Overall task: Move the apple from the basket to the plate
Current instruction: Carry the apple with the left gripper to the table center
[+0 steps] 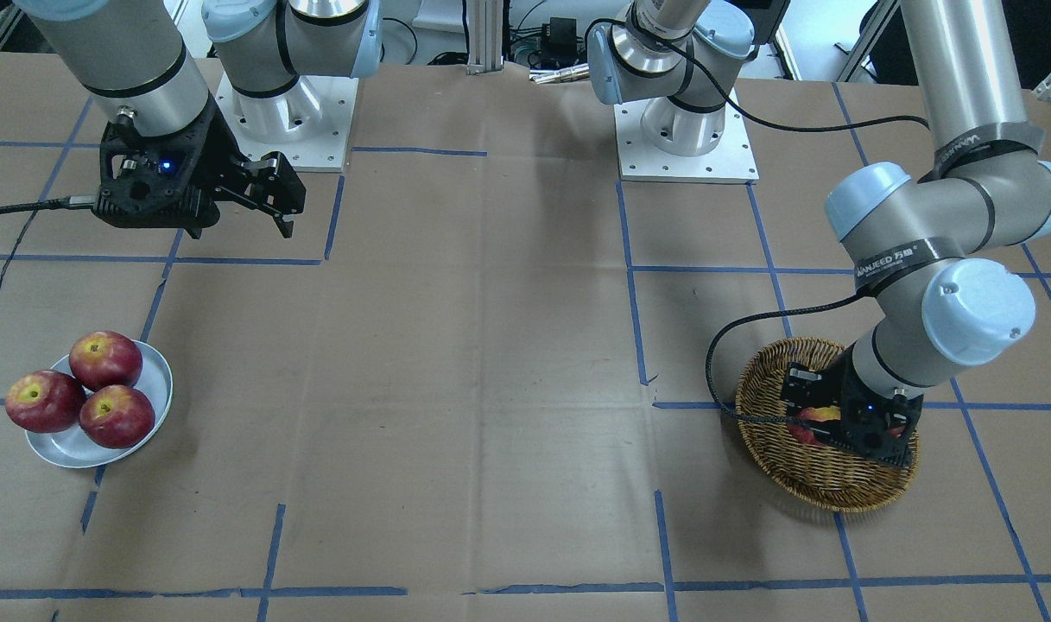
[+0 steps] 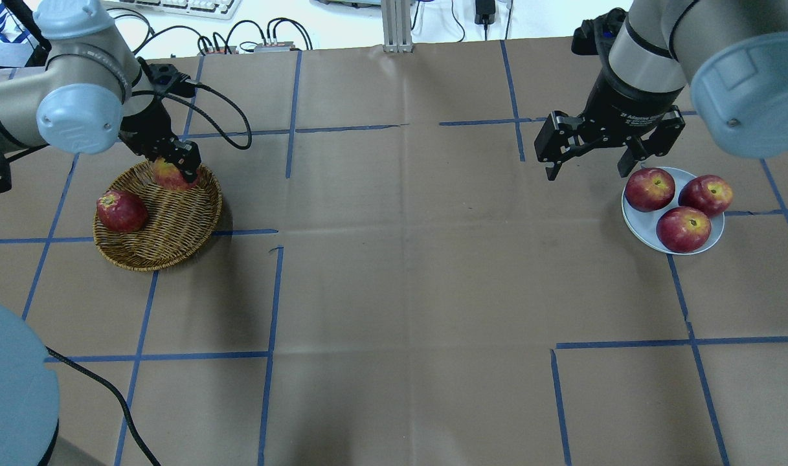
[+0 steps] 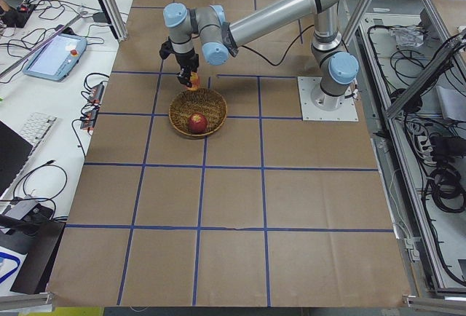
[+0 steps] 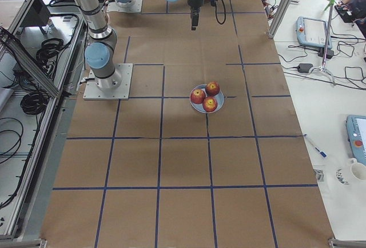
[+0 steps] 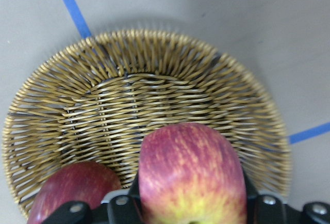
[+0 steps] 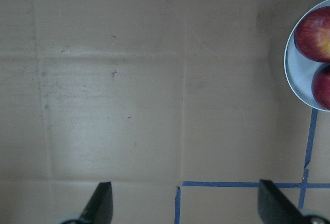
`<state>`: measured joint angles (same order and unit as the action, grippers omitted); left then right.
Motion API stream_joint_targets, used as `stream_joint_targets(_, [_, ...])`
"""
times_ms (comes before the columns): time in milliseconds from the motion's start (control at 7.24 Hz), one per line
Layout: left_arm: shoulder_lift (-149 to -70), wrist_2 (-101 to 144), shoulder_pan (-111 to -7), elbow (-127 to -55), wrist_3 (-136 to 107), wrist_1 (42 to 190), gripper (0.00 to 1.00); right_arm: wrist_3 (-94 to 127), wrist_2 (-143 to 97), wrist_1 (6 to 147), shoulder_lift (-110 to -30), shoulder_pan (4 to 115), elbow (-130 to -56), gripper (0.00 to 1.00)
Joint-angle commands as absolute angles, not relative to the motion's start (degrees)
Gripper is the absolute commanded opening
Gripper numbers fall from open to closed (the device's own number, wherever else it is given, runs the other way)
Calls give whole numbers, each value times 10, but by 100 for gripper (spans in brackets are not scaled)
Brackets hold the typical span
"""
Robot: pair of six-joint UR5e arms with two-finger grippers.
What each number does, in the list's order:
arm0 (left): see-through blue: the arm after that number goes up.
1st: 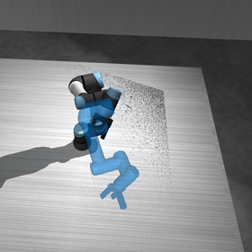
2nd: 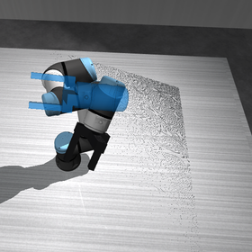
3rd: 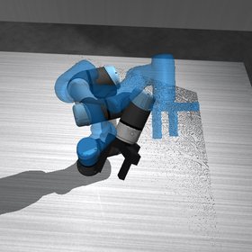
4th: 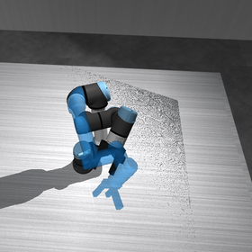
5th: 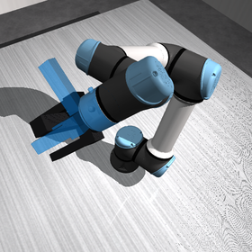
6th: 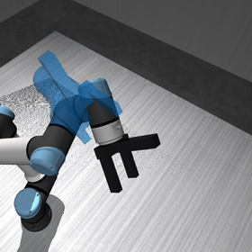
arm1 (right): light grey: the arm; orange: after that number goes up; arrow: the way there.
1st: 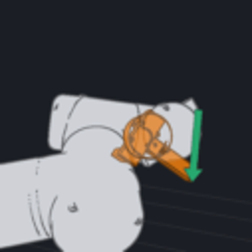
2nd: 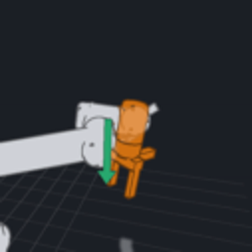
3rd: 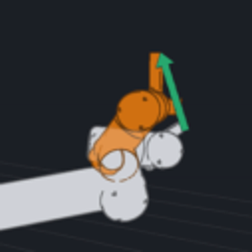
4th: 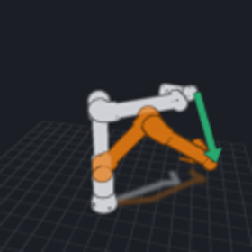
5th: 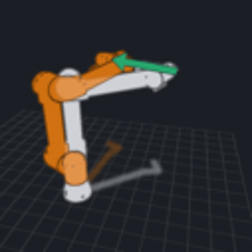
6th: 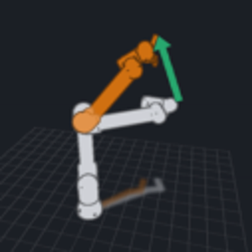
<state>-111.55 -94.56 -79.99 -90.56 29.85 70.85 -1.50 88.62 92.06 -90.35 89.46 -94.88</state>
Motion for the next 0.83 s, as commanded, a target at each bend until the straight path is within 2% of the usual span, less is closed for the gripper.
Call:
stream_joint_targets(0, [-1115, -913, -882, -873, 138, 724, 39, -15, 886, 921, -904, 895, -949, 100])
stream_joint_targets(276, [-1142, -916, -978, -859, -3, 721, 39, -15, 887, 921, -904, 895, -948, 100])
stream_joint_targets(691, [-1219, -912, -1065, -821, -113, 688, 40, -15, 887, 921, -904, 895, -949, 100])
